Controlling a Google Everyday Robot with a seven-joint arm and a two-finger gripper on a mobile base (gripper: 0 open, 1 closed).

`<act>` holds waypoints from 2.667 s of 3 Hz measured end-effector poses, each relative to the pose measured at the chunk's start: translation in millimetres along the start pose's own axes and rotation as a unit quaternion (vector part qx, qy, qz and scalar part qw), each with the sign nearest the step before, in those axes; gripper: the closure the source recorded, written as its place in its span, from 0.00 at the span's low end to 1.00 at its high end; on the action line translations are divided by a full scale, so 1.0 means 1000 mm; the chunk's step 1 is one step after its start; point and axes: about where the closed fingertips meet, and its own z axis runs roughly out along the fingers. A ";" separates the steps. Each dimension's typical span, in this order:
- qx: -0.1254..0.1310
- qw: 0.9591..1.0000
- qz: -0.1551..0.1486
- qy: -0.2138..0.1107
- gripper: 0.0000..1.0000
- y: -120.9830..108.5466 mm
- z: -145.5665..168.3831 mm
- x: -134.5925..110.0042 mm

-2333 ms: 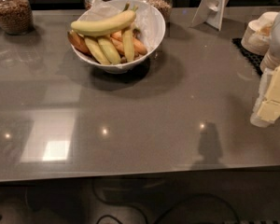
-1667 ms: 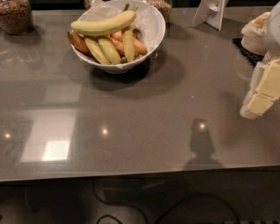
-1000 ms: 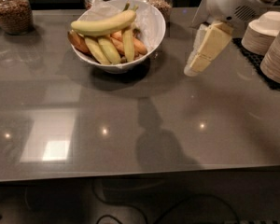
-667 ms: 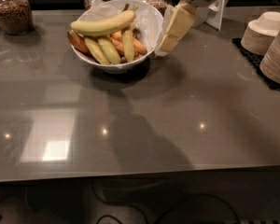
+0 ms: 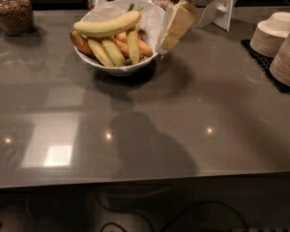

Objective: Pick banana from white bowl

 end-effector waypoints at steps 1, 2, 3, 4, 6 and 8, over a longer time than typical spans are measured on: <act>0.001 1.000 0.006 -0.020 0.00 -0.026 0.033 -0.001; -0.005 0.999 0.014 -0.050 0.00 -0.047 0.069 -0.008; -0.019 0.997 0.020 -0.078 0.16 -0.056 0.100 -0.019; -0.035 0.995 0.022 -0.094 0.26 -0.058 0.120 -0.026; -0.077 0.993 0.010 -0.090 0.25 -0.049 0.152 -0.029; -0.116 0.992 -0.011 -0.056 0.36 -0.041 0.181 -0.019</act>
Offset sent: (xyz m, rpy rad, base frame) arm 0.1127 0.0699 -0.0245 0.1656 0.0387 0.0710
